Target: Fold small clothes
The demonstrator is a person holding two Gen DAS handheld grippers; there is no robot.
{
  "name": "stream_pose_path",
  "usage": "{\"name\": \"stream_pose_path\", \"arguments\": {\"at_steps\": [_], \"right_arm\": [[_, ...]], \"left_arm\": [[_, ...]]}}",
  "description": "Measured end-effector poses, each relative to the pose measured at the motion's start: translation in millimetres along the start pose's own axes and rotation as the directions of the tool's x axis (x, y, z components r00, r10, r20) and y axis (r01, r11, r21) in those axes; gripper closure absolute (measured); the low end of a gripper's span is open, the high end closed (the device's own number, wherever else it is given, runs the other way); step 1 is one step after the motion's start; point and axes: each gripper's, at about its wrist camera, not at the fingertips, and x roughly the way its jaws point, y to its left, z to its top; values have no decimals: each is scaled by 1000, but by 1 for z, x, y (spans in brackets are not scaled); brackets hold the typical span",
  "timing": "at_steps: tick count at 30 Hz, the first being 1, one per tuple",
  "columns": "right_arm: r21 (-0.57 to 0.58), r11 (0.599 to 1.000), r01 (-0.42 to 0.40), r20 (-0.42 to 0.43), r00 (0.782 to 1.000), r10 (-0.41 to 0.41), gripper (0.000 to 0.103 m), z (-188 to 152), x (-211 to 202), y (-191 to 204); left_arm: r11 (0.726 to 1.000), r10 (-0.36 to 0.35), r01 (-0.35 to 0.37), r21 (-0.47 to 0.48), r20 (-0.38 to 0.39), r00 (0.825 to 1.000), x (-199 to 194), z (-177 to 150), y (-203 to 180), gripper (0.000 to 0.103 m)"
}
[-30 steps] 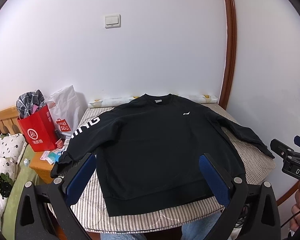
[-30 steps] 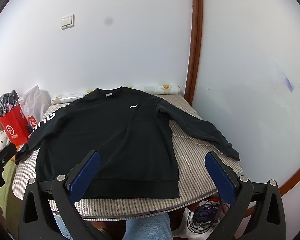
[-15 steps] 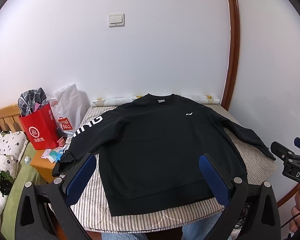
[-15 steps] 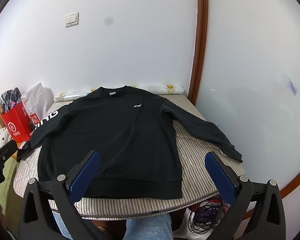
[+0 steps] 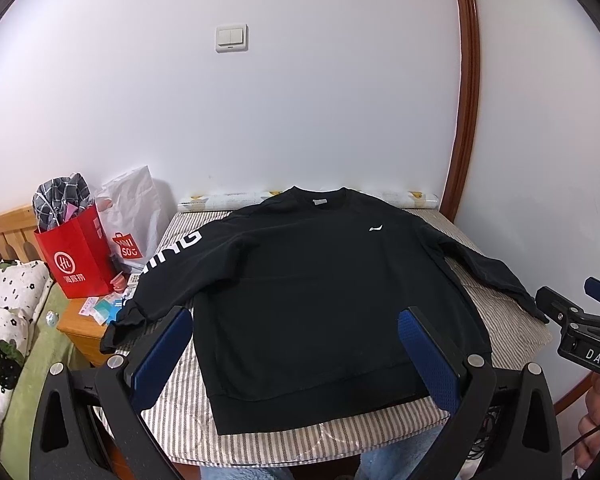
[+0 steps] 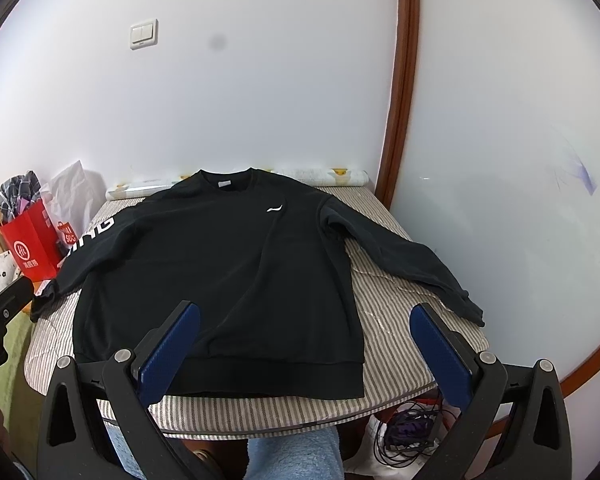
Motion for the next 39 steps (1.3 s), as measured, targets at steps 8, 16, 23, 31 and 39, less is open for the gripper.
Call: {"name": "stream_pose_path", "arguments": {"at_steps": [8,16,23,31,39], "right_arm": [[6,1000,-3,-6,1000,3,0,0,4,-1],[27,1000,-10,-9,1000,10,0,10,10,-2],[29,999,-14,-4,1000,15,0,24,17,-1],[35,998,-46,-33,998,47,0,29,41,0],[8,999,-39,-105,994,39,0,21,94,8]], "left_arm": [[1000,3,-2,23,-8,1000,5,3,-10,0],[999,-17,18,40,-9,1000,12,15,-16,0],[999,-27,27,32,-1,1000,21,28,-13,0],[998,-53,51,-39,-59,997,56,31,6,0],[996,-1,-11,-87,-134,991,107,14,38,0]]}}
